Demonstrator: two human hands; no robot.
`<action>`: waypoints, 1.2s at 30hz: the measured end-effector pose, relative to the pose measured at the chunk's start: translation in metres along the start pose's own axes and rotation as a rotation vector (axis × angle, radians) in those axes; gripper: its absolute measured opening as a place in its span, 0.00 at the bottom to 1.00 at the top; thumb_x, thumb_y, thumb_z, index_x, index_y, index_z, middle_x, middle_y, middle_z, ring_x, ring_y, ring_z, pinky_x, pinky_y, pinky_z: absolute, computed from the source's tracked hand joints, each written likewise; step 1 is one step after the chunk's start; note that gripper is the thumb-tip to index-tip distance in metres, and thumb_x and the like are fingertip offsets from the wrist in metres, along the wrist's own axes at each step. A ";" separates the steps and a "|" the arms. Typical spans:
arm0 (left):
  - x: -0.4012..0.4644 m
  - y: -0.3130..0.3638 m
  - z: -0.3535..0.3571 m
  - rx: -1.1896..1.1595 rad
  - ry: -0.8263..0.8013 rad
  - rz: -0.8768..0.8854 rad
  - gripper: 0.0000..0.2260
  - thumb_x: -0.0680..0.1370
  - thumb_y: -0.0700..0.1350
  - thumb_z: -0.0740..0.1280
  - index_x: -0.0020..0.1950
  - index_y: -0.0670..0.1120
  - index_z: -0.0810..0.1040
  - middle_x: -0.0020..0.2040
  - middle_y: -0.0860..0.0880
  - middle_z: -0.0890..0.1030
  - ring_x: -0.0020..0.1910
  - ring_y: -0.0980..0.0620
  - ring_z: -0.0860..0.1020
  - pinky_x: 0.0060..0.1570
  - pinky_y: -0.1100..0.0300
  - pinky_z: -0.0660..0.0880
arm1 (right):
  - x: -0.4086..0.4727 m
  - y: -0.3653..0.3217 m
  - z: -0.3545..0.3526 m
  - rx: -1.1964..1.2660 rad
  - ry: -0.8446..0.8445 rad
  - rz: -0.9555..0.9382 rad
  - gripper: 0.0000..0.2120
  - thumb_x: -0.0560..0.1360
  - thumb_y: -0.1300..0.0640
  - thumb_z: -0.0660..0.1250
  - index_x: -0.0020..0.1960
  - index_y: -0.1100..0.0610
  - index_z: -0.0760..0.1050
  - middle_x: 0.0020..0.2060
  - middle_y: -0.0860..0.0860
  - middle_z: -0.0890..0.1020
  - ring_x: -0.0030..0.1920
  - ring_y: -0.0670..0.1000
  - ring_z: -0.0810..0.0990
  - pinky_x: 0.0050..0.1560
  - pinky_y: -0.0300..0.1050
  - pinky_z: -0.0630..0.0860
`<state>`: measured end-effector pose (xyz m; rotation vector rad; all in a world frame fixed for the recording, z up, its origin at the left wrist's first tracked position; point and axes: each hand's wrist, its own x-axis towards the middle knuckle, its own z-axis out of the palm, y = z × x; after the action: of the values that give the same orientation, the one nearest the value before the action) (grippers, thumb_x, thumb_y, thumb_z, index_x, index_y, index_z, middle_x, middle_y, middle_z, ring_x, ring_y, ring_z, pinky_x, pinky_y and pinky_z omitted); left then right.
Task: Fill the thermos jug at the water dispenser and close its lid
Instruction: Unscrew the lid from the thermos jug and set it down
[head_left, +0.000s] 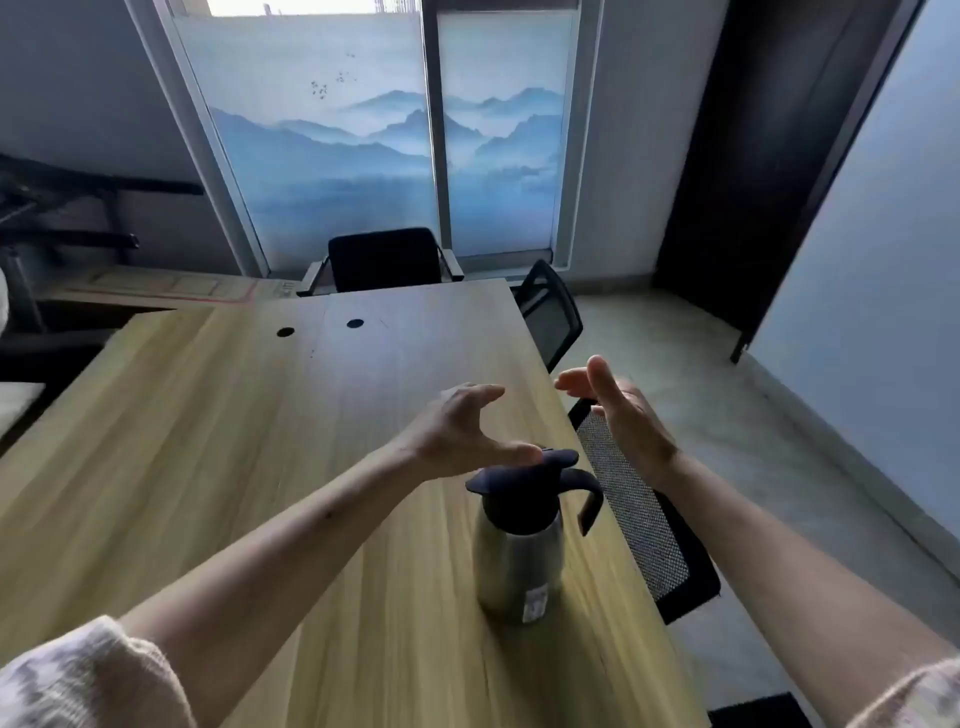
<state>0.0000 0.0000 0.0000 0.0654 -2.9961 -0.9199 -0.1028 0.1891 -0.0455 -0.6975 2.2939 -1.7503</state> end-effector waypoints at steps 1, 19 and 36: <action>0.002 0.002 0.005 0.055 -0.037 0.001 0.42 0.66 0.62 0.73 0.74 0.45 0.65 0.71 0.46 0.71 0.69 0.48 0.69 0.62 0.57 0.69 | -0.003 0.003 0.002 -0.007 -0.017 0.038 0.53 0.61 0.16 0.48 0.61 0.57 0.79 0.58 0.49 0.82 0.60 0.44 0.77 0.54 0.38 0.68; 0.023 0.001 0.046 0.271 -0.152 0.000 0.24 0.59 0.57 0.77 0.47 0.45 0.74 0.44 0.49 0.74 0.42 0.49 0.72 0.36 0.59 0.67 | -0.011 0.075 0.015 -0.054 -0.143 0.291 0.42 0.67 0.19 0.50 0.54 0.49 0.85 0.45 0.51 0.88 0.55 0.53 0.84 0.65 0.57 0.73; 0.017 -0.002 0.017 0.080 -0.017 -0.030 0.24 0.59 0.54 0.77 0.51 0.48 0.77 0.45 0.48 0.80 0.44 0.48 0.77 0.35 0.57 0.75 | 0.005 0.021 0.028 -0.049 -0.041 -0.046 0.23 0.76 0.33 0.57 0.45 0.47 0.83 0.46 0.49 0.86 0.54 0.50 0.83 0.62 0.55 0.75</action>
<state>-0.0168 0.0071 -0.0148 0.1043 -3.0556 -0.8063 -0.1014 0.1673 -0.0728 -0.7933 2.3188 -1.6881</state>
